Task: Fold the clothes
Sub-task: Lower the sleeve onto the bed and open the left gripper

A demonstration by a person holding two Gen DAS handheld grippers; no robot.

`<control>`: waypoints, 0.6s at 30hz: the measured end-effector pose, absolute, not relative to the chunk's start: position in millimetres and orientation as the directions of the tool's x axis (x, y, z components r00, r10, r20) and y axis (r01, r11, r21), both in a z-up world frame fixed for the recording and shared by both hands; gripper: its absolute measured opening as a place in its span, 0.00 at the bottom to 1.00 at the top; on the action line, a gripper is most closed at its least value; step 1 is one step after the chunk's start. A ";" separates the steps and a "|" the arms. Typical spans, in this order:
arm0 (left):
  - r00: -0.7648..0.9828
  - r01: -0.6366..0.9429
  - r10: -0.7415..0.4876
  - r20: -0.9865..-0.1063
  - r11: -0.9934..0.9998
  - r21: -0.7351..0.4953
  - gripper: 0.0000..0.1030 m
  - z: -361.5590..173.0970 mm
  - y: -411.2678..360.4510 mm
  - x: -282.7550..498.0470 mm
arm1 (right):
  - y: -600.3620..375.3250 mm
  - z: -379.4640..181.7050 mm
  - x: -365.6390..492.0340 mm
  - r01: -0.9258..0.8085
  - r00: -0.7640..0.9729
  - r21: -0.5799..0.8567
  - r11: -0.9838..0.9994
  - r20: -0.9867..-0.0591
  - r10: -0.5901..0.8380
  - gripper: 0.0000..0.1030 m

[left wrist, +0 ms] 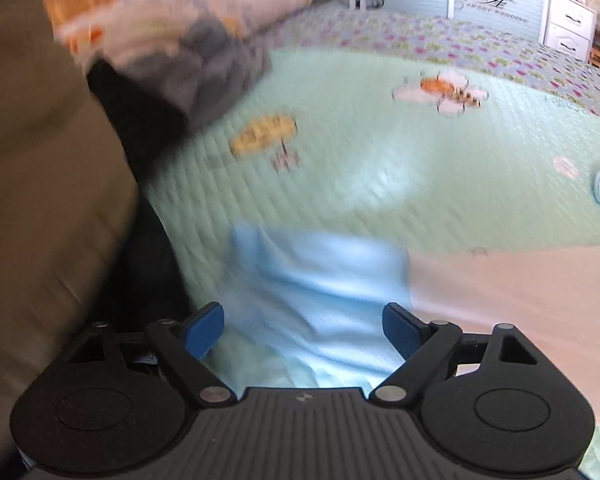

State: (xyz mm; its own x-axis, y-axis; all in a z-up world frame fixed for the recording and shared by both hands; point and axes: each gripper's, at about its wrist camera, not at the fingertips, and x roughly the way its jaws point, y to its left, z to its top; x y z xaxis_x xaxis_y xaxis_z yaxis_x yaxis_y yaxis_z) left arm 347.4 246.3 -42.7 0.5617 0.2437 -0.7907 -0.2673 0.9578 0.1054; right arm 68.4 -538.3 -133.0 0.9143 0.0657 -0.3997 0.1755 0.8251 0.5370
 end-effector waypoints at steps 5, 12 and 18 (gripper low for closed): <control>0.548 -0.385 0.289 -0.785 0.920 0.070 0.82 -68.0 246.4 331.4 | -538.0 -132.9 68.2 0.177 0.914 0.536 0.825 -0.401 0.065 1.00; 0.473 -0.573 0.449 -0.758 0.810 0.122 0.92 -80.9 237.6 351.2 | -537.3 -132.8 67.2 0.176 0.914 0.537 0.825 -0.399 0.065 1.00; 0.416 -0.634 0.570 -0.708 0.740 0.224 0.89 -94.0 226.1 358.5 | -536.6 -132.5 67.2 0.178 0.914 0.537 0.825 -0.401 0.064 1.00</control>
